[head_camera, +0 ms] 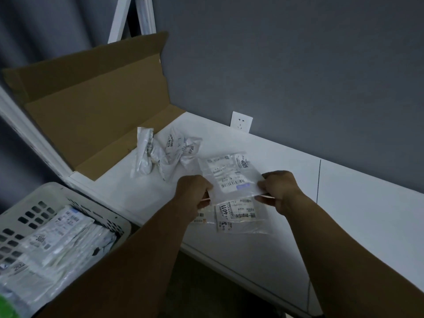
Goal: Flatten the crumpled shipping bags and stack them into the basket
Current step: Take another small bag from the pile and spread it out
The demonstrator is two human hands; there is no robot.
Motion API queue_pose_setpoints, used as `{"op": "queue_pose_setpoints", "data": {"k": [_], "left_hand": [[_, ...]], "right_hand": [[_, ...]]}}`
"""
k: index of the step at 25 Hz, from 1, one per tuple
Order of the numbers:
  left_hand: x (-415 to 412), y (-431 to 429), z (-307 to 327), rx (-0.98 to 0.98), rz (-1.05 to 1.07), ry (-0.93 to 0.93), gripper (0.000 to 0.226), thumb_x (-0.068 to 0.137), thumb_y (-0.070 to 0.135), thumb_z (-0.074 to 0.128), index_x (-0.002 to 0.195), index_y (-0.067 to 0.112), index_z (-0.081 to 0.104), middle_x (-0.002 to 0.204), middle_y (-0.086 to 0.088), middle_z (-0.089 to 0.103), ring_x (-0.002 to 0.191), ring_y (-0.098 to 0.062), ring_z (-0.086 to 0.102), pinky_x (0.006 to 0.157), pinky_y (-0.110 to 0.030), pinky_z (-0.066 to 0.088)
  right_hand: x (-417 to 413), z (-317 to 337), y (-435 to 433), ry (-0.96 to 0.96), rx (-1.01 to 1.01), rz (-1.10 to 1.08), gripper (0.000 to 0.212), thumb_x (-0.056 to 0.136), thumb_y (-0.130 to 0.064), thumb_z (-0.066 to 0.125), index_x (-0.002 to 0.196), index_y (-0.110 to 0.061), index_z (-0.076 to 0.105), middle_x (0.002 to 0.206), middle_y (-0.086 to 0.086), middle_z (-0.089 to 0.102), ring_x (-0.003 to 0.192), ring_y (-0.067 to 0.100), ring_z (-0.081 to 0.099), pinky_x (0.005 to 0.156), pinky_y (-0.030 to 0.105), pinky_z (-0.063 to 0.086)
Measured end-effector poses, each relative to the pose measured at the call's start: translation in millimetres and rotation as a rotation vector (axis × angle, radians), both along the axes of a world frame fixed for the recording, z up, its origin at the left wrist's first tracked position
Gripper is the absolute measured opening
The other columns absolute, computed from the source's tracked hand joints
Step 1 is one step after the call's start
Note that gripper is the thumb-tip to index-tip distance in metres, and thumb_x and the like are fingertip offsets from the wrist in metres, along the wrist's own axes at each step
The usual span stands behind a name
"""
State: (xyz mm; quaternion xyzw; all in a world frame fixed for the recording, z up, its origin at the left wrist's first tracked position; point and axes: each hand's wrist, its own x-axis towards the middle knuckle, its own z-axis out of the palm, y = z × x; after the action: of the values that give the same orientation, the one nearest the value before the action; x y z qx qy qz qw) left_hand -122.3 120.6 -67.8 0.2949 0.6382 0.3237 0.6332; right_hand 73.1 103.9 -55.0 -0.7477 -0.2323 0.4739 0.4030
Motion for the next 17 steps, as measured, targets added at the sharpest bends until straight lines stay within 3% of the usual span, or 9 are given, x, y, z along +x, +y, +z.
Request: {"op": "queue_pose_setpoints", "data": {"k": [2, 6, 12, 14, 17], "left_hand": [[5.2, -0.4, -9.0, 0.060, -0.063, 0.126, 0.013, 0.082, -0.009, 0.066, 0.093, -0.003, 0.069, 0.102, -0.025, 0.071, 0.093, -0.038, 0.070, 0.086, -0.048, 0.058], [18.0, -8.3, -29.4, 0.204, -0.168, 0.340, 0.025, 0.076, -0.007, 0.072, 0.073, 0.017, 0.067, 0.094, -0.014, 0.073, 0.084, -0.031, 0.071, 0.078, -0.046, 0.061], [27.8, -11.0, -44.0, 0.293, -0.214, 0.511, 0.023, 0.079, -0.006, 0.068, 0.098, 0.006, 0.073, 0.099, -0.012, 0.073, 0.088, -0.027, 0.069, 0.072, -0.031, 0.057], [27.2, -11.9, -44.1, 0.297, -0.216, 0.535, 0.020, 0.081, -0.005, 0.068, 0.097, 0.005, 0.073, 0.095, -0.010, 0.072, 0.080, -0.024, 0.066, 0.064, -0.028, 0.054], [28.0, -12.0, -47.0, 0.259, -0.229, 0.565, 0.013, 0.081, -0.001, 0.069, 0.092, 0.004, 0.073, 0.085, -0.007, 0.070, 0.070, -0.021, 0.064, 0.052, -0.025, 0.050]], "right_hand": [[7.1, -10.5, -3.3, -0.037, -0.083, 0.002, 0.013, 0.090, 0.011, 0.056, 0.100, 0.004, 0.061, 0.100, 0.025, 0.064, 0.078, 0.035, 0.064, 0.060, 0.039, 0.059], [16.0, -25.6, -10.6, -0.203, -0.190, 0.056, 0.007, 0.085, 0.001, 0.059, 0.081, 0.003, 0.053, 0.093, 0.025, 0.058, 0.079, 0.039, 0.058, 0.060, 0.039, 0.054], [20.9, -41.1, -16.7, -0.326, -0.250, 0.130, 0.009, 0.079, -0.005, 0.060, 0.077, 0.001, 0.054, 0.079, 0.020, 0.059, 0.072, 0.037, 0.059, 0.066, 0.043, 0.056], [20.5, -42.7, -16.6, -0.406, -0.281, 0.194, 0.018, 0.078, -0.015, 0.063, 0.088, 0.000, 0.061, 0.085, 0.018, 0.065, 0.078, 0.037, 0.064, 0.076, 0.046, 0.059], [11.7, -42.5, -13.3, -0.701, -0.247, 0.302, 0.044, 0.083, -0.033, 0.063, 0.118, -0.008, 0.060, 0.115, 0.015, 0.062, 0.107, 0.037, 0.059, 0.094, 0.048, 0.053]]}}
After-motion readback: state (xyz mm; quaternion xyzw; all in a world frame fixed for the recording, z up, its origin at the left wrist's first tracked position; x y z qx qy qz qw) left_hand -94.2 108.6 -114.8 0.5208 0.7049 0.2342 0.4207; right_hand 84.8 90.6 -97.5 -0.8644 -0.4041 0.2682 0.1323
